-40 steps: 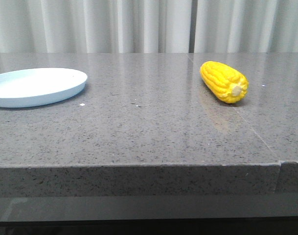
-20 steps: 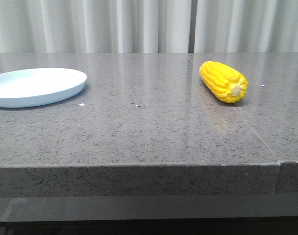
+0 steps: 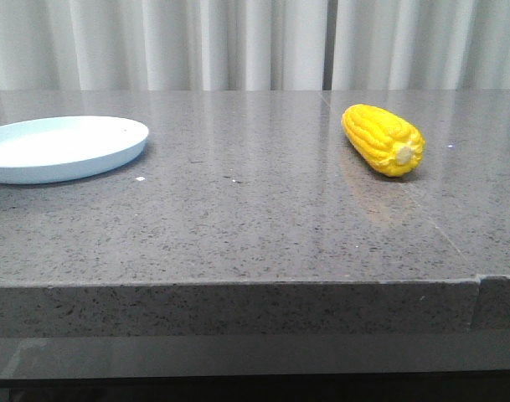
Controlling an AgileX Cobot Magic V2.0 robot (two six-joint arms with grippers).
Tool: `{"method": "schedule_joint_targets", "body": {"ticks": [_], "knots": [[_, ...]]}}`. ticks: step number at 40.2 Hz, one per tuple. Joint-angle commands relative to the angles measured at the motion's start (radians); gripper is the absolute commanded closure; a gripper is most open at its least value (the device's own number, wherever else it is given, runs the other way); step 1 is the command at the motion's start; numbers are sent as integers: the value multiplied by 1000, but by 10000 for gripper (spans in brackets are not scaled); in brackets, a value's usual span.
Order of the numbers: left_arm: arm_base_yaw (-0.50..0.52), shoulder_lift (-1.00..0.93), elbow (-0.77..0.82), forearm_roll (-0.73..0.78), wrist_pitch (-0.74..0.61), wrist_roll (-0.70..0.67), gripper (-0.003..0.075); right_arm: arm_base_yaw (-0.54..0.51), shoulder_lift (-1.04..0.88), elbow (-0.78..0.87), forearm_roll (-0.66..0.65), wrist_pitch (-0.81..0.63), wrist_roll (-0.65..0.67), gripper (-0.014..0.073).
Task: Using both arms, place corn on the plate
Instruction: 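Lower the left gripper to the pale blue plate's rim and push it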
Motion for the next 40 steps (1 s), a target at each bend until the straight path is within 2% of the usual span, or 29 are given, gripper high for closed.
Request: {"method": "schedule_joint_targets", "body": {"ticks": [1, 9, 14, 26, 29, 31, 37, 40], "knots": [[-8, 107, -147, -1, 86, -7, 93, -4, 12, -33, -7, -74, -6, -50], [0, 349, -325, 72, 266, -13, 153, -4, 12, -33, -7, -74, -6, -50], [18, 438, -357, 64, 276, -13, 199, -4, 12, -33, -7, -74, -6, -50], [39, 565, -361, 51, 274, -13, 215, -4, 12, -33, -7, -74, -6, -50], [39, 567, -361, 29, 270, -13, 282, -4, 12, -33, -7, -74, -6, -50], [39, 567, -361, 13, 265, -13, 377, -4, 12, -33, -7, -74, -6, -50], [39, 567, -361, 9, 249, -13, 738, -4, 12, -33, -7, -74, -6, -50], [39, 567, -361, -3, 247, -13, 740, -4, 12, -33, -7, -74, -6, -50]]}}
